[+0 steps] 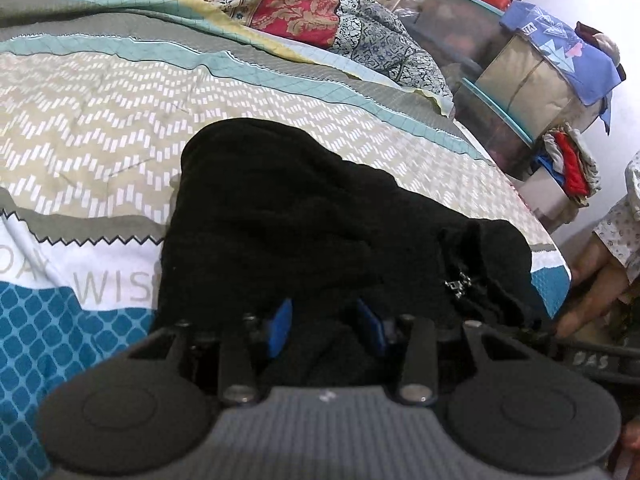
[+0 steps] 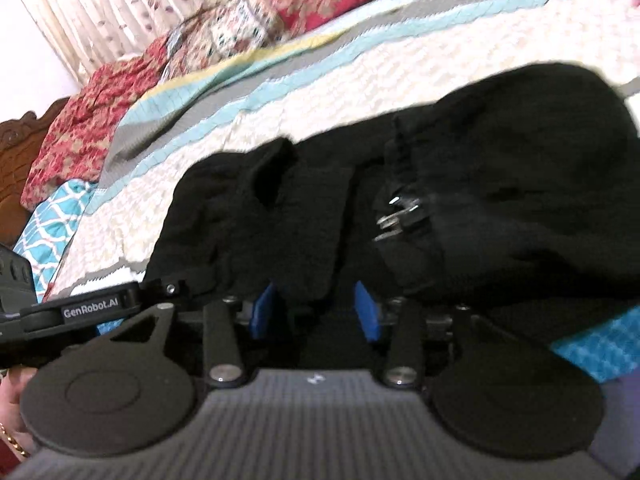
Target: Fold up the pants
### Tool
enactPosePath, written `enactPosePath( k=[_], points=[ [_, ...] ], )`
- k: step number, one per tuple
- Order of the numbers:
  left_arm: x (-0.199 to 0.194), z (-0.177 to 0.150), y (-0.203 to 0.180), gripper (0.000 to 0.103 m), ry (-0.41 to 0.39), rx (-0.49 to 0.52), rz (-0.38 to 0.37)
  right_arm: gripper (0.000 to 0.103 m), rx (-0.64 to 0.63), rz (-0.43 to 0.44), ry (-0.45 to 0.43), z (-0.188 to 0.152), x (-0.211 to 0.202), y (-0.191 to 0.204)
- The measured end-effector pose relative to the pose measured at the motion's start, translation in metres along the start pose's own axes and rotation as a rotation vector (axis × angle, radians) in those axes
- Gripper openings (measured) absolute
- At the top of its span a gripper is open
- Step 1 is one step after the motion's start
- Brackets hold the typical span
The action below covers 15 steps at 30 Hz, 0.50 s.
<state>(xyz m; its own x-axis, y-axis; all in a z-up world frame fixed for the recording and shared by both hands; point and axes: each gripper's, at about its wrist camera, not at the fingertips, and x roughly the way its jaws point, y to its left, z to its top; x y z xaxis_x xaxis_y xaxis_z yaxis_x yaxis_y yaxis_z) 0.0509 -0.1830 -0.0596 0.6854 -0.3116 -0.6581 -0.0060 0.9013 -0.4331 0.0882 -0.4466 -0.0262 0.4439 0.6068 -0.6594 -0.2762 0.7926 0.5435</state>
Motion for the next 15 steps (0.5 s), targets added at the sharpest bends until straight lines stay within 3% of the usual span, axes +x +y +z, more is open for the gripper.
enactPosePath(
  k=[6, 9, 12, 15],
  points=[
    [0.001, 0.001, 0.000, 0.038, 0.003, 0.000, 0.007, 0.049, 0.004, 0.007, -0.115, 0.005, -0.034, -0.012],
    [0.001, 0.003, 0.001, 0.040, 0.010, 0.003, 0.003, 0.049, -0.028, -0.040, -0.207, 0.009, -0.056, -0.015],
    [-0.004, 0.010, -0.002, 0.039, 0.005, 0.004, 0.002, 0.050, 0.022, -0.085, -0.263, 0.016, -0.072, -0.035],
    [-0.022, 0.017, -0.012, 0.039, -0.050, 0.045, -0.003, 0.050, 0.119, -0.145, -0.300, 0.016, -0.083, -0.070]
  ],
)
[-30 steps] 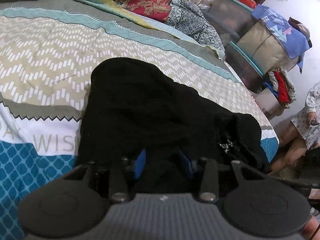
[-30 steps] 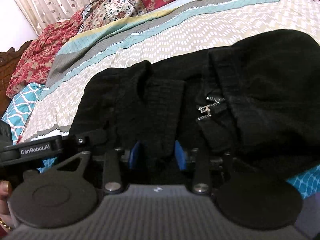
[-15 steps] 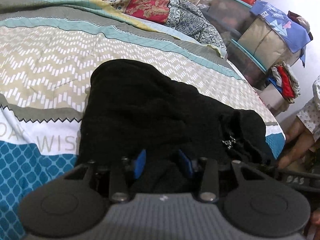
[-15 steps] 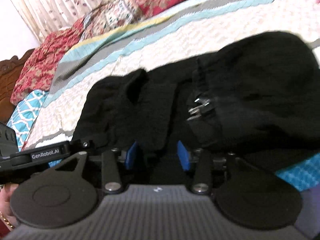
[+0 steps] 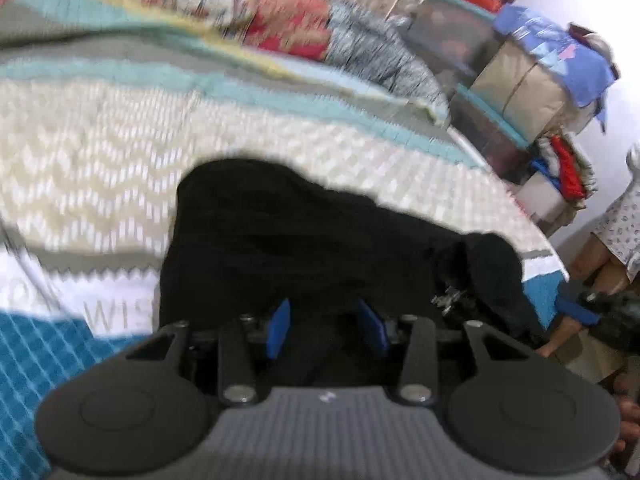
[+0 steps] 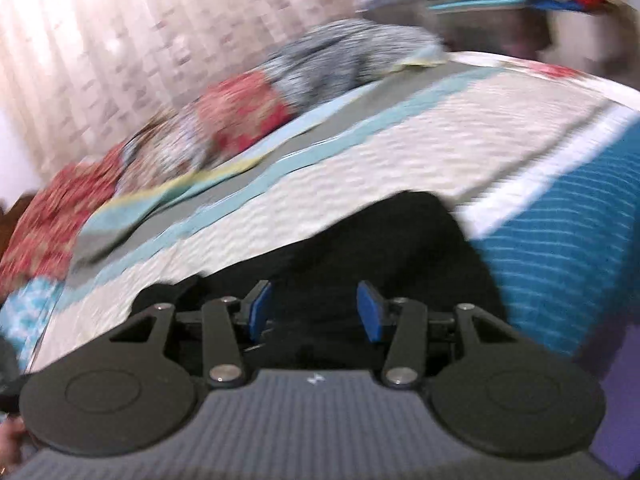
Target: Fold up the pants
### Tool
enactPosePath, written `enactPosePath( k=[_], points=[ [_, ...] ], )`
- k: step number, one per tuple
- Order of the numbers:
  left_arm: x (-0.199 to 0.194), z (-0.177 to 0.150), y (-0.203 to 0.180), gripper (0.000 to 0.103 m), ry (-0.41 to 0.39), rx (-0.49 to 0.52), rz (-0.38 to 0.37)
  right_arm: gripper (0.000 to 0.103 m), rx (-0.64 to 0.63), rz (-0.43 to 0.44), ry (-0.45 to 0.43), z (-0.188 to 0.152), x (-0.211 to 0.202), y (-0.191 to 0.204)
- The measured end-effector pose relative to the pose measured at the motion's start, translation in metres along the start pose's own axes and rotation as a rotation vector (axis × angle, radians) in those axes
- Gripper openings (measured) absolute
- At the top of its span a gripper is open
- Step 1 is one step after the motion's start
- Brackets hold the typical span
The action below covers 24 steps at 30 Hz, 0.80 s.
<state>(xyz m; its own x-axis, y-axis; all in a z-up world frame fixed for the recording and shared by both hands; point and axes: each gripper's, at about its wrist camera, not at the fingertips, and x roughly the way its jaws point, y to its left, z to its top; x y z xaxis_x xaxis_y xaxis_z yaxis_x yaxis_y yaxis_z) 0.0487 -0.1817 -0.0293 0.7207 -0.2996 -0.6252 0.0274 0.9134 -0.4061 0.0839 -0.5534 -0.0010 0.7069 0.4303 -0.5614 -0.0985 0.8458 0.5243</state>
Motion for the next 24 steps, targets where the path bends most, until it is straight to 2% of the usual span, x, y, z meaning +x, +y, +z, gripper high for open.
enactPosePath(
  k=[4, 9, 11, 14, 18, 19, 20, 21, 22, 23, 24],
  points=[
    [-0.008, 0.013, -0.016, 0.041, -0.034, 0.015, -0.056, 0.051, 0.103, -0.094, -0.015, 0.000, -0.001, -0.042],
    [0.019, 0.024, -0.043, 0.041, 0.013, 0.048, -0.113, 0.054, 0.192, -0.119, -0.022, -0.002, 0.002, -0.068],
    [0.036, 0.023, -0.053, 0.041, 0.054, 0.082, -0.102, 0.061, 0.220, -0.113, -0.014, -0.003, 0.006, -0.074],
    [0.066, 0.015, -0.056, 0.041, 0.142, 0.091, -0.044, 0.062, 0.239, -0.111, 0.007, -0.004, 0.016, -0.083],
    [0.075, 0.015, -0.053, 0.041, 0.149, 0.078, -0.036, 0.062, 0.281, -0.105, 0.053, -0.010, 0.021, -0.093],
    [0.075, 0.016, -0.051, 0.041, 0.156, 0.063, -0.040, 0.060, 0.292, -0.096, 0.070, -0.012, 0.023, -0.094],
    [0.074, 0.017, -0.051, 0.041, 0.161, 0.057, -0.043, 0.047, 0.299, -0.077, 0.091, -0.014, 0.025, -0.094],
    [0.073, 0.018, -0.052, 0.041, 0.162, 0.057, -0.045, 0.042, 0.290, -0.070, 0.103, -0.015, 0.026, -0.092],
    [0.069, 0.019, -0.054, 0.042, 0.162, 0.059, -0.048, 0.033, 0.263, -0.084, 0.105, -0.016, 0.024, -0.088],
    [0.065, 0.021, -0.055, 0.045, 0.159, 0.061, -0.053, 0.019, 0.233, -0.088, 0.097, -0.015, 0.022, -0.082],
    [0.061, 0.025, -0.056, 0.047, 0.151, 0.060, -0.060, 0.017, 0.205, -0.080, 0.085, -0.013, 0.017, -0.076]
  ],
)
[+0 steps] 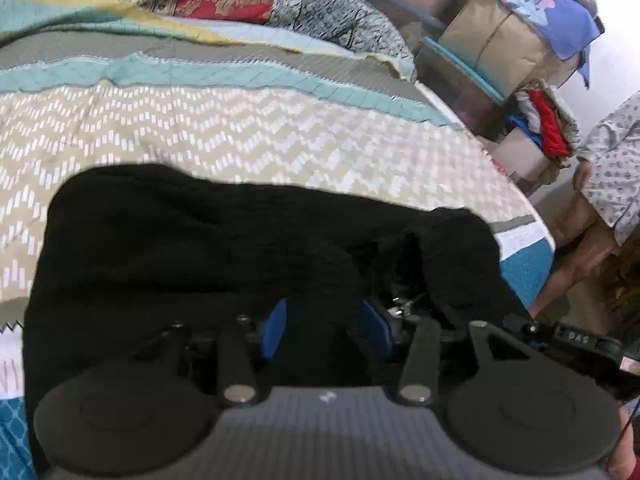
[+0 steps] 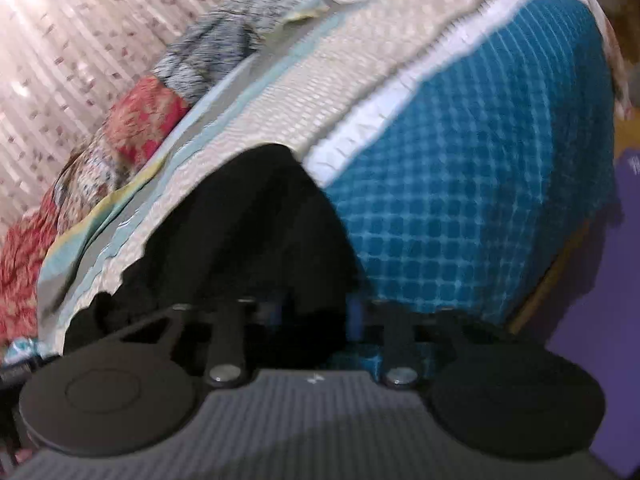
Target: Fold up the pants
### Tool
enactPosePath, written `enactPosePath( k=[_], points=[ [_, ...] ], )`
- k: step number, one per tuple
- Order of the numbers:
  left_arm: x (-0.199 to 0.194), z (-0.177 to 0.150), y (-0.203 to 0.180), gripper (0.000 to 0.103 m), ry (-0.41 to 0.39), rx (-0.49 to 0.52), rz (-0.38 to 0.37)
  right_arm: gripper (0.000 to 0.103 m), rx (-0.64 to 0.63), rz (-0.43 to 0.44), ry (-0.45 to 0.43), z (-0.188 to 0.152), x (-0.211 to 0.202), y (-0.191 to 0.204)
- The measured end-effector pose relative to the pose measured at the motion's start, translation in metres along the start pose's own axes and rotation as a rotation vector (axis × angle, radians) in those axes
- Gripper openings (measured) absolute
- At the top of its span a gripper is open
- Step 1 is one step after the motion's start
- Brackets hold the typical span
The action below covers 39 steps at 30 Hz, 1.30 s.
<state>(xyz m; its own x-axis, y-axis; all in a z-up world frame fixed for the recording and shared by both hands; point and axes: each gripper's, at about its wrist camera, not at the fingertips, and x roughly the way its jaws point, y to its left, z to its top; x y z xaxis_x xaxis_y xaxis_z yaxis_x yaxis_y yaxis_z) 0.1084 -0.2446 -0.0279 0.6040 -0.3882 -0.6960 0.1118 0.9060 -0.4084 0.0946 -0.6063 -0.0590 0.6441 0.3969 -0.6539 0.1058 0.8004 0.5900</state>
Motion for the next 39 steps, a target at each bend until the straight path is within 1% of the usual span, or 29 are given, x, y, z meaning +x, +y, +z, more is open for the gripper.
enactPosePath(
  k=[2, 4, 5, 7, 8, 9, 11, 13, 14, 15, 18, 20, 21, 22, 24, 26, 28, 30, 31, 32, 33, 35, 37, 38, 39],
  points=[
    [-0.014, 0.007, -0.005, 0.048, -0.044, 0.001, -0.024, 0.016, -0.071, -0.002, -0.037, 0.000, -0.010, 0.016],
    [-0.031, 0.015, -0.010, 0.053, -0.102, -0.003, -0.057, 0.016, -0.159, -0.003, -0.075, 0.000, -0.021, 0.035],
    [-0.038, 0.019, -0.013, 0.058, -0.126, -0.005, -0.076, 0.015, -0.197, 0.002, -0.091, 0.000, -0.025, 0.045],
    [-0.045, 0.030, -0.024, 0.062, -0.147, 0.000, -0.125, 0.015, -0.255, 0.020, -0.109, -0.001, -0.031, 0.061],
    [-0.045, 0.036, -0.031, 0.067, -0.142, 0.008, -0.149, 0.015, -0.280, 0.030, -0.114, -0.003, -0.033, 0.069],
    [-0.043, 0.042, -0.040, 0.075, -0.131, 0.022, -0.168, 0.015, -0.303, 0.039, -0.117, -0.004, -0.034, 0.076],
    [-0.034, 0.050, -0.059, 0.081, -0.103, 0.057, -0.182, 0.015, -0.356, 0.057, -0.121, -0.008, -0.033, 0.089],
    [-0.022, 0.054, -0.081, 0.083, -0.066, 0.102, -0.208, 0.015, -0.424, 0.066, -0.123, -0.014, -0.034, 0.103],
    [-0.014, 0.056, -0.094, 0.087, -0.047, 0.132, -0.220, 0.015, -0.451, 0.070, -0.123, -0.016, -0.032, 0.108],
    [-0.008, 0.057, -0.104, 0.089, -0.031, 0.157, -0.223, 0.016, -0.473, 0.077, -0.121, -0.018, -0.030, 0.115],
    [0.007, 0.055, -0.131, 0.090, 0.012, 0.216, -0.227, 0.015, -0.536, 0.116, -0.103, -0.024, -0.027, 0.128],
    [0.014, 0.054, -0.140, 0.090, 0.030, 0.245, -0.212, 0.015, -0.580, 0.130, -0.101, -0.031, -0.027, 0.138],
    [0.017, 0.053, -0.143, 0.085, 0.036, 0.258, -0.192, 0.015, -0.597, 0.142, -0.099, -0.034, -0.027, 0.142],
    [0.020, 0.052, -0.143, 0.077, 0.037, 0.269, -0.161, 0.015, -0.613, 0.158, -0.095, -0.036, -0.027, 0.145],
    [0.022, 0.050, -0.138, 0.033, 0.038, 0.283, -0.109, 0.014, -0.643, 0.181, -0.093, -0.040, -0.027, 0.151],
    [0.020, 0.051, -0.126, 0.011, 0.040, 0.250, -0.097, 0.015, -0.662, 0.195, -0.093, -0.045, -0.028, 0.157],
    [0.015, 0.055, -0.109, 0.011, 0.033, 0.180, -0.097, 0.020, -0.667, 0.199, -0.099, -0.046, -0.030, 0.156],
    [0.012, 0.059, -0.093, 0.011, 0.030, 0.120, -0.089, 0.043, -0.644, 0.204, -0.094, -0.044, -0.029, 0.151],
    [0.009, 0.061, -0.085, 0.011, 0.029, 0.089, -0.095, 0.061, -0.631, 0.196, -0.091, -0.043, -0.028, 0.148],
    [0.007, 0.062, -0.077, 0.011, 0.031, 0.058, -0.105, 0.067, -0.624, 0.187, -0.092, -0.043, -0.026, 0.145],
    [0.007, 0.064, -0.071, 0.011, 0.031, 0.035, -0.114, 0.067, -0.621, 0.174, -0.091, -0.044, -0.024, 0.143],
    [0.003, 0.064, -0.063, 0.011, 0.024, 0.004, -0.132, 0.068, -0.628, 0.152, -0.061, -0.046, -0.016, 0.143],
    [-0.002, 0.064, -0.057, 0.010, 0.015, -0.027, -0.151, 0.070, -0.661, 0.122, -0.031, -0.050, -0.003, 0.144],
    [-0.004, 0.064, -0.054, 0.010, 0.012, -0.044, -0.164, 0.068, -0.680, 0.107, -0.031, -0.053, 0.001, 0.146],
    [-0.008, 0.063, -0.051, 0.010, 0.004, -0.058, -0.175, 0.059, -0.701, 0.092, -0.032, -0.054, 0.006, 0.150]
  ],
)
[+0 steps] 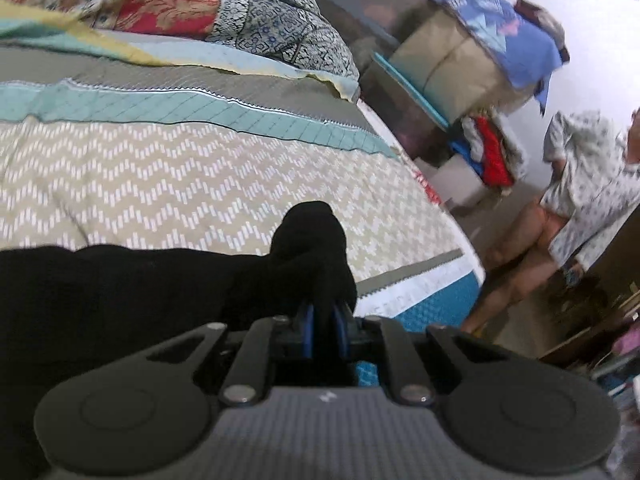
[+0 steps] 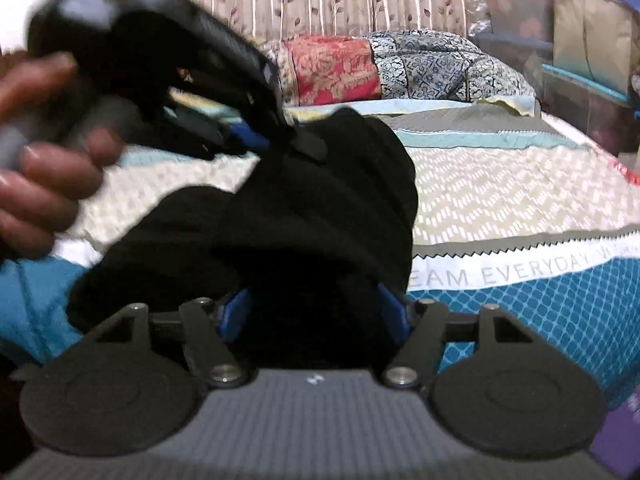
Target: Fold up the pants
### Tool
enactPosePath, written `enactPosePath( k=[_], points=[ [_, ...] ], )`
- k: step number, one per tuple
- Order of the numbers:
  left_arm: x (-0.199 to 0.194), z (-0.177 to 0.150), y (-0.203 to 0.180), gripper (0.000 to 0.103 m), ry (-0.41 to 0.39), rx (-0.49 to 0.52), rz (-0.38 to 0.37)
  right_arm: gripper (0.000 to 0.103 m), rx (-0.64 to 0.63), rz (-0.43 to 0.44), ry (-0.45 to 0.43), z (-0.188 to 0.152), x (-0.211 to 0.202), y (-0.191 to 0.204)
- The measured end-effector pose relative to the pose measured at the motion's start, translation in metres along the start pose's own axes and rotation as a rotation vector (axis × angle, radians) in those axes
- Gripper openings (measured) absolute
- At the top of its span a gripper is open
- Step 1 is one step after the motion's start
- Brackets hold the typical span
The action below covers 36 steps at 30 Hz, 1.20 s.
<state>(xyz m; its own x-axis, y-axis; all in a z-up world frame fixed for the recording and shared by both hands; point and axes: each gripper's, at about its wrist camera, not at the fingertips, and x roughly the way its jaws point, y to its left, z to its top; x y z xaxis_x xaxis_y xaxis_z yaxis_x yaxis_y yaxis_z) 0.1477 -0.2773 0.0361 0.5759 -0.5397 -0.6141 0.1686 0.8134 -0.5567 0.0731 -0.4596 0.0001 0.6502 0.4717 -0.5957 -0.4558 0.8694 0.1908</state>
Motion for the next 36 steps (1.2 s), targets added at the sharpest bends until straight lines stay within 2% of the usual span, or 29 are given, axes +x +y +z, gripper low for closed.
enactPosePath(
  k=[1, 2, 5, 7, 10, 12, 14, 16, 17, 18, 20, 21, 24, 27, 29, 30, 31, 32, 33, 34, 36],
  points=[
    [-0.007, 0.000, 0.002, 0.010, -0.016, -0.006, -0.002, 0.024, -0.011, -0.011, 0.001, 0.002, 0.002, 0.003],
    [-0.015, -0.001, 0.004, 0.010, -0.033, -0.008, -0.002, 0.014, -0.012, -0.005, 0.000, 0.008, 0.005, 0.003],
    [-0.057, -0.002, 0.018, 0.010, -0.137, -0.022, -0.007, 0.014, 0.015, 0.087, -0.047, 0.027, -0.008, 0.017],
    [-0.089, -0.006, 0.035, 0.010, -0.200, -0.052, 0.001, 0.014, -0.032, 0.151, -0.078, 0.038, -0.016, 0.035],
    [-0.123, -0.022, 0.067, 0.010, -0.239, -0.111, 0.059, 0.014, -0.116, 0.226, -0.076, 0.044, -0.013, 0.068],
    [-0.127, -0.037, 0.092, 0.010, -0.221, -0.150, 0.142, 0.015, -0.161, 0.251, -0.036, 0.040, 0.001, 0.087],
    [-0.117, -0.052, 0.120, 0.011, -0.179, -0.212, 0.203, 0.027, -0.195, 0.280, 0.037, 0.031, 0.023, 0.102],
    [-0.095, -0.066, 0.150, 0.013, -0.106, -0.263, 0.271, 0.036, -0.231, 0.286, 0.122, 0.017, 0.047, 0.112],
    [-0.088, -0.073, 0.162, 0.013, -0.079, -0.310, 0.273, 0.036, -0.240, 0.278, 0.149, 0.015, 0.052, 0.114],
    [-0.086, -0.078, 0.169, 0.016, -0.088, -0.352, 0.245, 0.038, -0.236, 0.287, 0.153, 0.015, 0.051, 0.113],
    [-0.093, -0.080, 0.169, 0.020, -0.131, -0.370, 0.203, 0.060, -0.223, 0.332, 0.136, 0.023, 0.038, 0.106],
    [-0.097, -0.078, 0.166, 0.027, -0.146, -0.365, 0.192, 0.063, -0.204, 0.354, 0.117, 0.028, 0.028, 0.098],
    [-0.110, -0.075, 0.160, 0.042, -0.191, -0.349, 0.180, 0.063, -0.124, 0.381, 0.064, 0.034, 0.000, 0.079],
    [-0.116, -0.076, 0.152, 0.056, -0.189, -0.346, 0.129, 0.062, -0.032, 0.325, 0.007, 0.038, -0.016, 0.055],
    [-0.116, -0.081, 0.142, 0.058, -0.173, -0.324, 0.105, 0.060, 0.035, 0.258, -0.001, 0.033, -0.019, 0.038],
    [-0.113, -0.085, 0.136, 0.058, -0.162, -0.301, 0.111, 0.056, 0.068, 0.225, 0.013, 0.032, -0.014, 0.032],
    [-0.111, -0.089, 0.132, 0.056, -0.158, -0.278, 0.134, 0.043, 0.108, 0.199, 0.033, 0.031, -0.007, 0.025],
    [-0.109, -0.093, 0.129, 0.045, -0.158, -0.249, 0.160, 0.033, 0.152, 0.188, 0.058, 0.030, 0.001, 0.020],
    [-0.107, -0.096, 0.126, 0.019, -0.161, -0.212, 0.194, 0.031, 0.195, 0.189, 0.085, 0.026, 0.008, 0.016],
    [-0.106, -0.101, 0.123, 0.015, -0.155, -0.174, 0.238, 0.029, 0.234, 0.197, 0.119, 0.022, 0.018, 0.015],
    [-0.111, -0.107, 0.123, 0.015, -0.154, -0.136, 0.273, 0.030, 0.255, 0.212, 0.180, 0.012, 0.032, 0.026]
  ],
)
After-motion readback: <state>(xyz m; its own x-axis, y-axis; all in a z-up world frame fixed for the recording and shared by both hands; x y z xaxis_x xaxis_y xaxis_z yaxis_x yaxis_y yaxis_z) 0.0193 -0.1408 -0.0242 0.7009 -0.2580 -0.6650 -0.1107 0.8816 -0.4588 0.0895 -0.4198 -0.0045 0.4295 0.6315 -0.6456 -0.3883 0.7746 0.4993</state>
